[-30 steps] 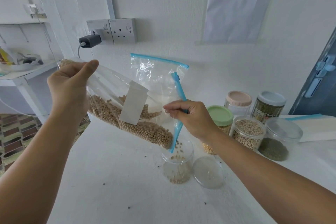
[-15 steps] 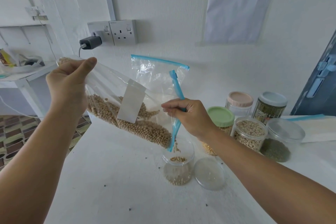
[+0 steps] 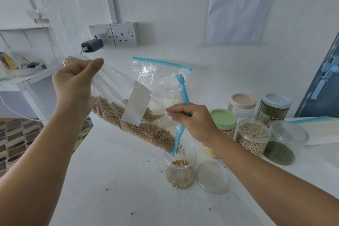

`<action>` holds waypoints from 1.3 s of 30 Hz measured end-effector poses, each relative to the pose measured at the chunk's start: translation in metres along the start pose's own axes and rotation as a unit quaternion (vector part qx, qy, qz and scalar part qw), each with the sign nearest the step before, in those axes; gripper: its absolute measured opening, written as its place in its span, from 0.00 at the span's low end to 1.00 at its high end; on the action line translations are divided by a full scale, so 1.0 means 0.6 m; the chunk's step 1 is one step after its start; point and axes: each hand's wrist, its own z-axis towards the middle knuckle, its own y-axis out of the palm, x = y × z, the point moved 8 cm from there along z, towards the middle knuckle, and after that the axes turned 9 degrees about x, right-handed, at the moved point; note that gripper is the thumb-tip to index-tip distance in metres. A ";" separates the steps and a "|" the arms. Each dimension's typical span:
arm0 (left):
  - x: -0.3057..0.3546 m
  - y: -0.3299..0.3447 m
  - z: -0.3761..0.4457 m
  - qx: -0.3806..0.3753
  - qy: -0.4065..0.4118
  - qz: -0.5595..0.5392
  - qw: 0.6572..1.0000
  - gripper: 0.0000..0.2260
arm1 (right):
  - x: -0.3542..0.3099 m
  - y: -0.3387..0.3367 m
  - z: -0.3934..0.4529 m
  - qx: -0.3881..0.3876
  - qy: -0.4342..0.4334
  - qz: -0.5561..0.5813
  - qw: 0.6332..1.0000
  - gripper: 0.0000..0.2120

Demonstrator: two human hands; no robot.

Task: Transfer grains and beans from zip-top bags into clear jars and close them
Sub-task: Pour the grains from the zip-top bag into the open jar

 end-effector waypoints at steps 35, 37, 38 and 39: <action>0.032 0.034 0.009 -0.033 0.019 -0.004 0.999 0.11 | -0.009 0.005 0.007 0.003 -0.011 0.004 1.000 0.14; 0.030 0.035 0.009 -0.037 0.016 -0.002 0.999 0.11 | -0.008 0.004 0.006 0.002 -0.011 0.003 1.000 0.14; 0.029 0.034 0.008 -0.039 0.015 -0.002 0.999 0.11 | -0.007 0.004 0.006 0.003 -0.010 0.005 1.000 0.14; 0.029 0.034 0.008 -0.040 0.014 -0.002 0.999 0.11 | -0.006 0.004 0.006 0.003 -0.009 0.007 1.000 0.14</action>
